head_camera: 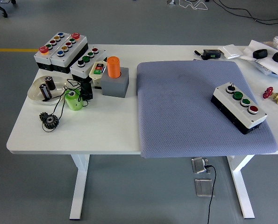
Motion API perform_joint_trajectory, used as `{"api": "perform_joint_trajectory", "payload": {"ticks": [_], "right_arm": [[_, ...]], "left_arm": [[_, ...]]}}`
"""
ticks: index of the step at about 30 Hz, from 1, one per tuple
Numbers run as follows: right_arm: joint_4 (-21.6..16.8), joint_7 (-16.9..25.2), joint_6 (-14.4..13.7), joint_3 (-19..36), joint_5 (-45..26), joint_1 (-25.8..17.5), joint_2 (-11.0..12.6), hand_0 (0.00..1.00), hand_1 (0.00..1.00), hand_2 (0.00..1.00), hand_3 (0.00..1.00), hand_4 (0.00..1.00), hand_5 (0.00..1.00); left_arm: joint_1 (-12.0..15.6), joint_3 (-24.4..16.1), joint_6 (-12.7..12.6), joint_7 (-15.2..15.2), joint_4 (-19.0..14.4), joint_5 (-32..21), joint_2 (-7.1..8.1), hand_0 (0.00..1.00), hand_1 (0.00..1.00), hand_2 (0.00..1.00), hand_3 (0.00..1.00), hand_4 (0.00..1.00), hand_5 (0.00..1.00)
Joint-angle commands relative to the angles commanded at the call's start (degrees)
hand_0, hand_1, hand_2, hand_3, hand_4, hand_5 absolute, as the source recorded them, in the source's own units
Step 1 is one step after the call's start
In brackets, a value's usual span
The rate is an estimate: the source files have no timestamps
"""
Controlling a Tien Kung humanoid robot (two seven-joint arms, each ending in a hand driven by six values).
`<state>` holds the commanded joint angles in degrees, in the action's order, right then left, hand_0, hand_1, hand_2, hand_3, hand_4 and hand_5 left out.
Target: Pick up the button,place it on the desk,press the button,press the button
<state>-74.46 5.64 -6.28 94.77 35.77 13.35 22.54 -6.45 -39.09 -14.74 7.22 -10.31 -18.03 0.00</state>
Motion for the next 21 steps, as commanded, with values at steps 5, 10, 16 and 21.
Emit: {"api": "perform_joint_trajectory", "payload": {"ticks": [5, 10, 16, 21], "right_arm": [[0.18, -1.26, 0.97, -0.18, 8.52, 0.13, 0.02, 0.958, 0.901, 0.941, 0.952, 0.943, 0.188], [0.21, -0.98, 0.88, -0.53, 10.57, 0.02, -0.05, 0.967, 0.908, 0.944, 0.958, 0.940, 0.162], [0.12, -0.79, 0.64, -0.73, 11.97, -0.37, 0.28, 0.974, 0.912, 0.946, 0.959, 0.935, 0.152], [-0.15, -2.69, 2.74, -0.68, 15.35, -0.34, 0.33, 0.974, 0.912, 0.946, 0.959, 0.935, 0.152]], "left_arm": [[0.00, 0.25, -0.01, -0.02, 0.00, -0.12, 0.00, 0.668, 0.728, 0.755, 0.559, 0.347, 0.998], [0.04, 0.08, 0.00, -0.03, 0.00, -0.11, 0.00, 0.668, 0.728, 0.754, 0.559, 0.347, 0.998], [-0.03, 0.42, 0.14, 0.05, 0.00, -0.41, 0.00, 0.668, 0.728, 0.753, 0.559, 0.347, 0.998], [0.05, 0.01, 0.03, -0.07, 0.00, 0.15, 0.00, 0.668, 0.728, 0.753, 0.559, 0.347, 0.998]]}}
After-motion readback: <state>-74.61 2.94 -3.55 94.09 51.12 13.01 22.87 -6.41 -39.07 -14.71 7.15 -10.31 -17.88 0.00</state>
